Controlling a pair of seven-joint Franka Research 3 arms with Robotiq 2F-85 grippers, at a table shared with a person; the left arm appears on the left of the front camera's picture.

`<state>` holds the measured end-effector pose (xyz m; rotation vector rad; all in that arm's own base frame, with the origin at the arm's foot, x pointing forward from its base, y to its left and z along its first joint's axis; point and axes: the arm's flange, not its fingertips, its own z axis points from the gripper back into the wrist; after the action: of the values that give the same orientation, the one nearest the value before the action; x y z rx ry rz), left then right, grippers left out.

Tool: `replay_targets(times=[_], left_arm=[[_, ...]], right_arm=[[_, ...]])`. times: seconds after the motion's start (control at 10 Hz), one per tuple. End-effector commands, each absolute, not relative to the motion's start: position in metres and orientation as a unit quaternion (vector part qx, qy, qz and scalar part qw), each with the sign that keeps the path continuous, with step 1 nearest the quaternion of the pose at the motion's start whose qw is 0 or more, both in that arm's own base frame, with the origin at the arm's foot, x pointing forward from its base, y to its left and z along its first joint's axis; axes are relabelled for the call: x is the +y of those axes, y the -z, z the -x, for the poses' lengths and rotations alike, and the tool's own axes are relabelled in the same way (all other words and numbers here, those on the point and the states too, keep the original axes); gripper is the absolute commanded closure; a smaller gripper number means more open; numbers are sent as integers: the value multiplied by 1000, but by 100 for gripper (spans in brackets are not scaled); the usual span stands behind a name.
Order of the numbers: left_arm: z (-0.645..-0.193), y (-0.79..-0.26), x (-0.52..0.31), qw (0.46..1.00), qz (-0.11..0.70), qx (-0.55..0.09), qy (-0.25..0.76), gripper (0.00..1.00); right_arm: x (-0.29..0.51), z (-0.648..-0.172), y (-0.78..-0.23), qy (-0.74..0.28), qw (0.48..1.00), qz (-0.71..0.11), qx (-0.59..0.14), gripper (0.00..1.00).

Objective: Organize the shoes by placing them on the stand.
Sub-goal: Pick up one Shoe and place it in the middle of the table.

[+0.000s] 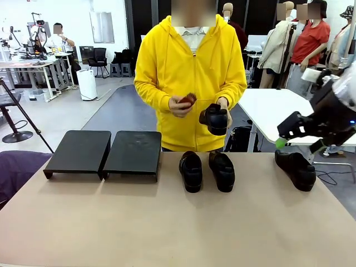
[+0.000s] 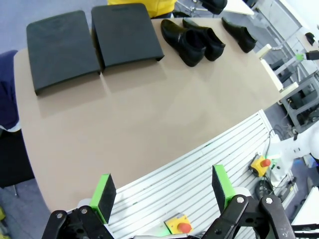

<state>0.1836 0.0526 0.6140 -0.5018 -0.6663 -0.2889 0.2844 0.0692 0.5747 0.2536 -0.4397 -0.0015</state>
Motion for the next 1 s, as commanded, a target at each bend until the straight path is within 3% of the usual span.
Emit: replay_targets(times=[0.0,0.6,0.9], left_arm=[[-182,-615,54,901,250,-324,146,0],[-182,-615,54,901,250,-324,146,0],[-182,-615,54,901,250,-324,146,0]], right_arm=[[66,-271,-582,-18,964,-144,-223,0],[113,-343,-564,-110,968,-164,-157,0],[107,-335,-569,-130,967,-163,-148,0]])
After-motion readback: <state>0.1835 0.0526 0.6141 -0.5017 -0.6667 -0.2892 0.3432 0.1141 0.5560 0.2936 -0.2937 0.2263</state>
